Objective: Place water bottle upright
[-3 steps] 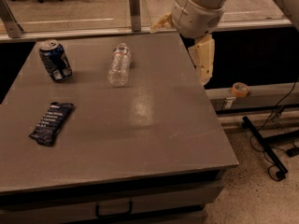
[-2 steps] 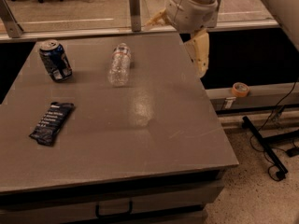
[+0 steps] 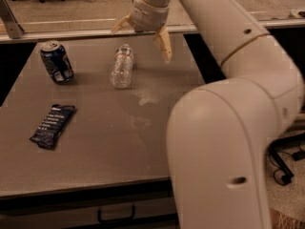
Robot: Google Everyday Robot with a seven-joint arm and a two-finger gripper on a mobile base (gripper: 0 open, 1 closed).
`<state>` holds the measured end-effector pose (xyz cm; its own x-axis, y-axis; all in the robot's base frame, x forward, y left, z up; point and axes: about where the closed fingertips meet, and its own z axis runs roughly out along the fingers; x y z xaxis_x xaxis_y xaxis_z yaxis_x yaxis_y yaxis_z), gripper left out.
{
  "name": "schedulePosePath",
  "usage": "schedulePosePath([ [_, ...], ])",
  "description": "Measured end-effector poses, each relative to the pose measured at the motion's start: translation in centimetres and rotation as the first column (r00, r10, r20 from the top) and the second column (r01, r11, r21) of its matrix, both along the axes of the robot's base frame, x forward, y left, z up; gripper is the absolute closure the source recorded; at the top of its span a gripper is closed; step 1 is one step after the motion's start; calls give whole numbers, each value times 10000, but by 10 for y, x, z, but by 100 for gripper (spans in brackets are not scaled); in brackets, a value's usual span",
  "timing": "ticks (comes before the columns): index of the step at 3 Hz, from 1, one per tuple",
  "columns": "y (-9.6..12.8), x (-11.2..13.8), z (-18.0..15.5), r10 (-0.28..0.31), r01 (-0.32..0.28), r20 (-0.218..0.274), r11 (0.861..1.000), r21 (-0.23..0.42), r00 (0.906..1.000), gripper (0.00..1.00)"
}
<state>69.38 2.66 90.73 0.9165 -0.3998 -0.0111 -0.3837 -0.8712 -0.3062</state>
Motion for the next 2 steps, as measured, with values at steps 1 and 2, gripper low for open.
schedulePosePath([
  [1, 38, 26, -5, 1745, -1756, 632, 9844, 127, 9826, 0],
  [2, 47, 37, 0, 3010, -2931, 1213, 9528, -790, 9459, 0],
])
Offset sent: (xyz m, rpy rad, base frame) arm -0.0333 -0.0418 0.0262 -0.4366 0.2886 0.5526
